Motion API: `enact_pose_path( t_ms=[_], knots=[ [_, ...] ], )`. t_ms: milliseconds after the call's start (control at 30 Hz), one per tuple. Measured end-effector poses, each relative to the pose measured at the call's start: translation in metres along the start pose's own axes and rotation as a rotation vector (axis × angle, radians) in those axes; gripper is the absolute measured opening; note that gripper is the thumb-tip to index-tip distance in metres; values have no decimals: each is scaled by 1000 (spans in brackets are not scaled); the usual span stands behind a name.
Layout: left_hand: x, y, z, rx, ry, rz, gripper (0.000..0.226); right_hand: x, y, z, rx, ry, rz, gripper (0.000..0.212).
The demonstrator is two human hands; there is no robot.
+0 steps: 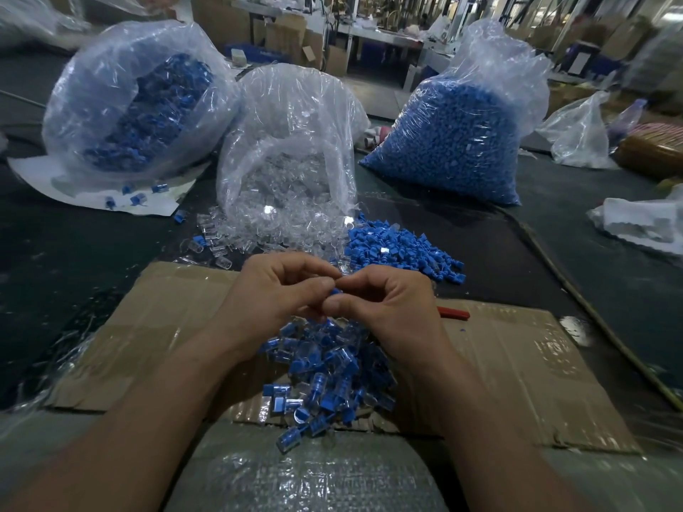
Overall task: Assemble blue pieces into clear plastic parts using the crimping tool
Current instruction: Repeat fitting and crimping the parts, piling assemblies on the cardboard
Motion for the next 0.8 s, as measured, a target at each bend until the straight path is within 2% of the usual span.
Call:
enact_pose_path(
  t_ms=[100,233,333,633,800],
  knots=[
    [1,2,-2,-31,4,11,15,1,8,-10,-164,118,86,26],
    [0,3,-5,-8,22,20,10,-1,3,-19,-219,231,75,21],
    [0,2,-8,-16,55,21,7,-4,1,-24,-291,320,62,29],
    [1,4,-10,44,77,37,16,-5,0,-24,-327,409,17,30],
    [2,5,-21,-145,183,-9,9,-6,1,-23,-265,402,47,30]
  ],
)
Point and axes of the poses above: each hand's wrist, its own x-axis towards the middle knuckle, its own y-axis out of the back of the hand, z = x × y, the point moved 10 cm from there along x, towards the middle knuckle, and after that the axes turned 3 degrees about x, right-handed, at the moved point
